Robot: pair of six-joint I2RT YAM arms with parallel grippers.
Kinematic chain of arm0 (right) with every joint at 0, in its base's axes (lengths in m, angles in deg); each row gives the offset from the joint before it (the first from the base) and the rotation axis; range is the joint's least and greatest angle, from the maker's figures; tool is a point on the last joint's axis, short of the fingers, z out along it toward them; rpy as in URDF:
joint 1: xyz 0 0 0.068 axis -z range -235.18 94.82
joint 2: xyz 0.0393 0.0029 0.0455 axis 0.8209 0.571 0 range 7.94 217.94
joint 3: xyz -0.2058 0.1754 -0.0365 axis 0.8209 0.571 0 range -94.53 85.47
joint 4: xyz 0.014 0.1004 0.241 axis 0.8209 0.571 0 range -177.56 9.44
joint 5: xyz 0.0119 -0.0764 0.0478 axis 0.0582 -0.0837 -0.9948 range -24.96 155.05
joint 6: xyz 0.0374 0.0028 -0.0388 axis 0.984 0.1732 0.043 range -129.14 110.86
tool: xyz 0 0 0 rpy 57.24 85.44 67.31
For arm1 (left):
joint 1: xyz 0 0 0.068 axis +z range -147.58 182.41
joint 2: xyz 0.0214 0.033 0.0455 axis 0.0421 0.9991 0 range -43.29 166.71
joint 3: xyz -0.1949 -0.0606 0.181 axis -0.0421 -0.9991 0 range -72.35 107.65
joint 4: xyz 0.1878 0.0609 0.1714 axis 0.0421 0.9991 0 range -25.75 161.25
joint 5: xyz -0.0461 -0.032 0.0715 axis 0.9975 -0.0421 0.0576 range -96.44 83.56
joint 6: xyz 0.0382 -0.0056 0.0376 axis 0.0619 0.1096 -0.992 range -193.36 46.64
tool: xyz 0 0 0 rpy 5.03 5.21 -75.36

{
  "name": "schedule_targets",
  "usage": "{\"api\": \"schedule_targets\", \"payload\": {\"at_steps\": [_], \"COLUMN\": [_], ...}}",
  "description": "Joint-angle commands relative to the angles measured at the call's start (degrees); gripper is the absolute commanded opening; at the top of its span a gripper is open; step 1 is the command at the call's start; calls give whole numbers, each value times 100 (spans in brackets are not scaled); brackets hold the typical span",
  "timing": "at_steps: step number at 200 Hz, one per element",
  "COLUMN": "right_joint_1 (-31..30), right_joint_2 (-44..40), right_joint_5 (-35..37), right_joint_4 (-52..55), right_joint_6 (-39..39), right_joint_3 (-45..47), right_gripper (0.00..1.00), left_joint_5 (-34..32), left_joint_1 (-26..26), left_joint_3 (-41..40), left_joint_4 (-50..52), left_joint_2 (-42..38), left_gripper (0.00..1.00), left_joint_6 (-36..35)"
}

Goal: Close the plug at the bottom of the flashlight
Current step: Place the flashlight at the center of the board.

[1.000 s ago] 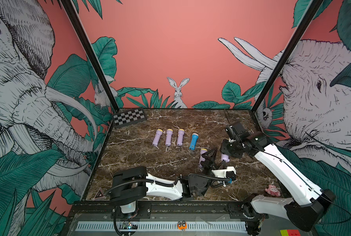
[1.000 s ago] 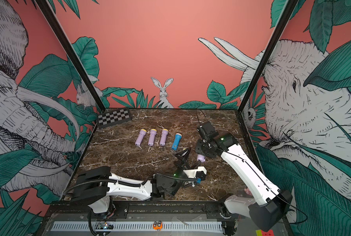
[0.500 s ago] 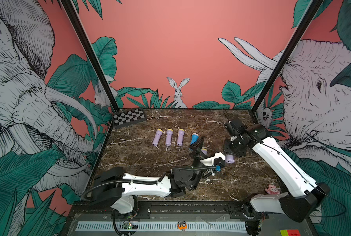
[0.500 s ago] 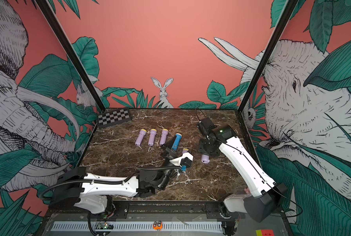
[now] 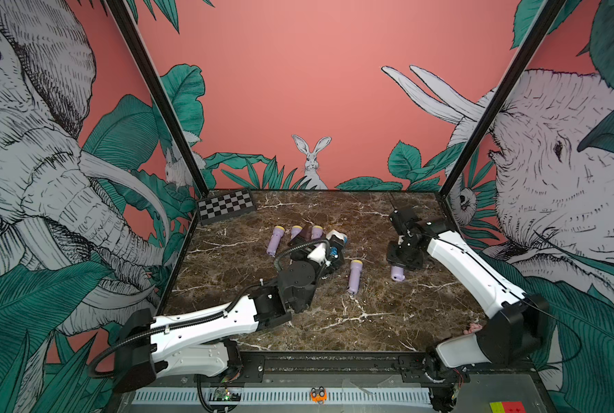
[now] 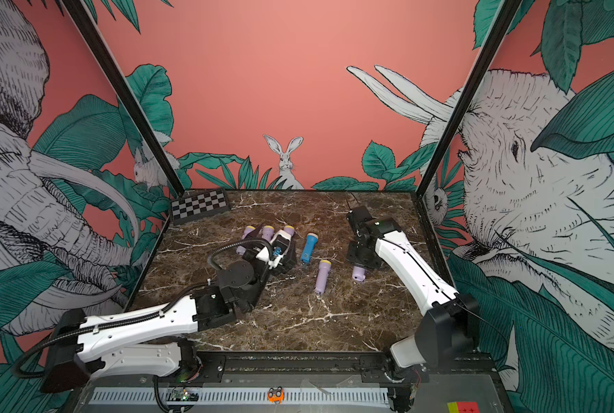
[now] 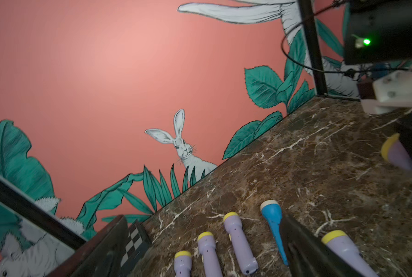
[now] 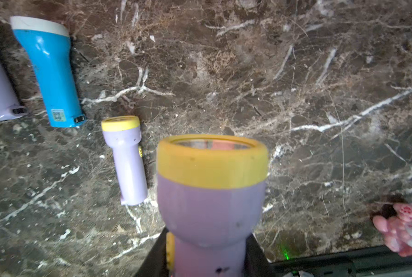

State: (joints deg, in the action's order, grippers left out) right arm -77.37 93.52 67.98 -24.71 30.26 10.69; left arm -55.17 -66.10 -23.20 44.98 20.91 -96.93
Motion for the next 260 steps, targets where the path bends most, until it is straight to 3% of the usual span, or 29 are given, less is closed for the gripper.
{"api": "schedule_targets", "payload": {"at_steps": [1, 37, 71, 157, 223, 241, 260], "right_joint_1": [-4, 5, 44, 56, 56, 54, 49], "right_joint_2": [711, 1842, 2591, 2888, 3062, 3111, 3112], "right_joint_5": [467, 1073, 981, 1162, 1112, 1078, 1077], "right_joint_4": [-560, -897, -1013, -1717, -1675, -1696, -1750], "right_joint_6": [-249, -462, -615, -609, -637, -637, -602], "right_joint_3": [-4, -535, -1002, -732, -791, -758, -696], "right_gripper": [0, 0, 0, 0, 0, 9, 11], "left_joint_5": [-108, -186, -127, -225, -277, -295, -321], "left_joint_1": [199, 727, 1104, 1251, 1305, 1305, 1303], "left_joint_3": [187, 216, 235, 18, 16, 23, 6], "left_joint_4": [1277, 1901, 2382, 2314, 2335, 2340, 2340], "left_joint_2": [-40, -112, -224, -259, -191, -147, -142], "left_gripper": [99, 99, 100, 99, 99, 99, 99], "left_joint_6": [892, 1701, 2149, 2137, 2054, 2040, 2032]}}
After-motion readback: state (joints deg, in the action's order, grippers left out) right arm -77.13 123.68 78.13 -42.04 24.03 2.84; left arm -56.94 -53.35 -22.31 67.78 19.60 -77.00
